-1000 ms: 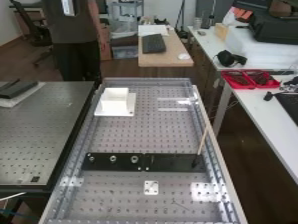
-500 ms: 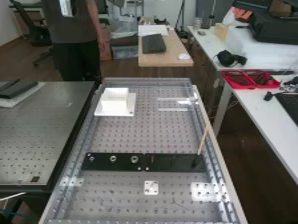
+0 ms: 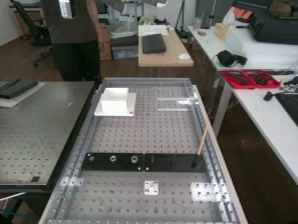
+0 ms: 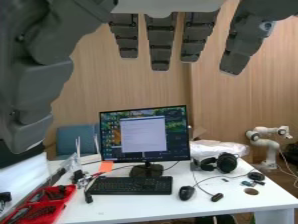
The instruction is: Grab the smaller nut and place it in the white container
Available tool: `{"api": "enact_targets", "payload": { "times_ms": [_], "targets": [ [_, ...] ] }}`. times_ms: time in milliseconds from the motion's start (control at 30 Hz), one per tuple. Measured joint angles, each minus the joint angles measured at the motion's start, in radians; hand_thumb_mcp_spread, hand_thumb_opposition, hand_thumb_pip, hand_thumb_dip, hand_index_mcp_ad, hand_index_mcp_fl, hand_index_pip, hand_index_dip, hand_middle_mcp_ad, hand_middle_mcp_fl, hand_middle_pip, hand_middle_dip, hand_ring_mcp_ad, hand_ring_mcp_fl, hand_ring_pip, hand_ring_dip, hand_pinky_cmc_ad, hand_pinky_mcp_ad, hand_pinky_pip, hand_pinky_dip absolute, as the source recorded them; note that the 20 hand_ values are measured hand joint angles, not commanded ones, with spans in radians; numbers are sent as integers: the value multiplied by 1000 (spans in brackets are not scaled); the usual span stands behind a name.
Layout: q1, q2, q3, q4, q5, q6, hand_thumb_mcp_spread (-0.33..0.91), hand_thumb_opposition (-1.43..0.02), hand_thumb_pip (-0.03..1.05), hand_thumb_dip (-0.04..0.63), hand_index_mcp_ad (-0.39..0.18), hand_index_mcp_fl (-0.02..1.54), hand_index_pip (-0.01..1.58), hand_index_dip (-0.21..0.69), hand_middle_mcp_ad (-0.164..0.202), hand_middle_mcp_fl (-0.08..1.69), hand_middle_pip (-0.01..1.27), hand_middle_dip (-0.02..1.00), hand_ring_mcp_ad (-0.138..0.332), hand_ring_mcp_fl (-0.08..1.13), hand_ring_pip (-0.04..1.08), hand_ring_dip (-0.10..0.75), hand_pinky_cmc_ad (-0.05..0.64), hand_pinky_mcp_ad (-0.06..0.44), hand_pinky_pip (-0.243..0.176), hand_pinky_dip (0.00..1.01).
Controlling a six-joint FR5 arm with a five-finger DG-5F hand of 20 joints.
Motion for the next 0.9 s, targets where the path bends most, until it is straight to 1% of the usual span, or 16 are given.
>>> {"api": "enact_targets", "payload": {
  "times_ms": [67,100,133,467,667,767,900],
  "targets": [
    [-1,0,-1,2,-2,0,237,-710,468,51,-52,7,72,304,86,79,124,206,126,0,101,93,346,314,-61,213],
    [-1,1,-3,4,-2,0,239,-710,468,51,-52,7,72,304,86,79,124,206,126,0,101,93,365,314,-61,213],
    [-1,1,-4,5,-3,-1,239,-710,468,51,-52,7,72,304,86,79,124,206,126,0,101,93,367,314,-61,213],
    [-7,3,-35,23,-6,-6,237,-710,475,51,-52,7,72,304,87,79,124,208,126,-3,101,93,363,314,-61,215],
    [-12,1,-40,25,-13,-2,243,-726,475,51,-52,7,68,304,87,79,122,222,126,-3,101,93,363,314,-61,215],
    [-14,0,-45,28,-16,-4,243,-723,475,51,-52,7,72,304,87,79,122,218,126,-3,101,93,375,314,-58,215],
    [-14,0,-57,35,-13,-11,243,-723,475,51,-52,7,72,304,87,79,122,222,126,-3,101,93,375,314,-61,215]
  ]
}}
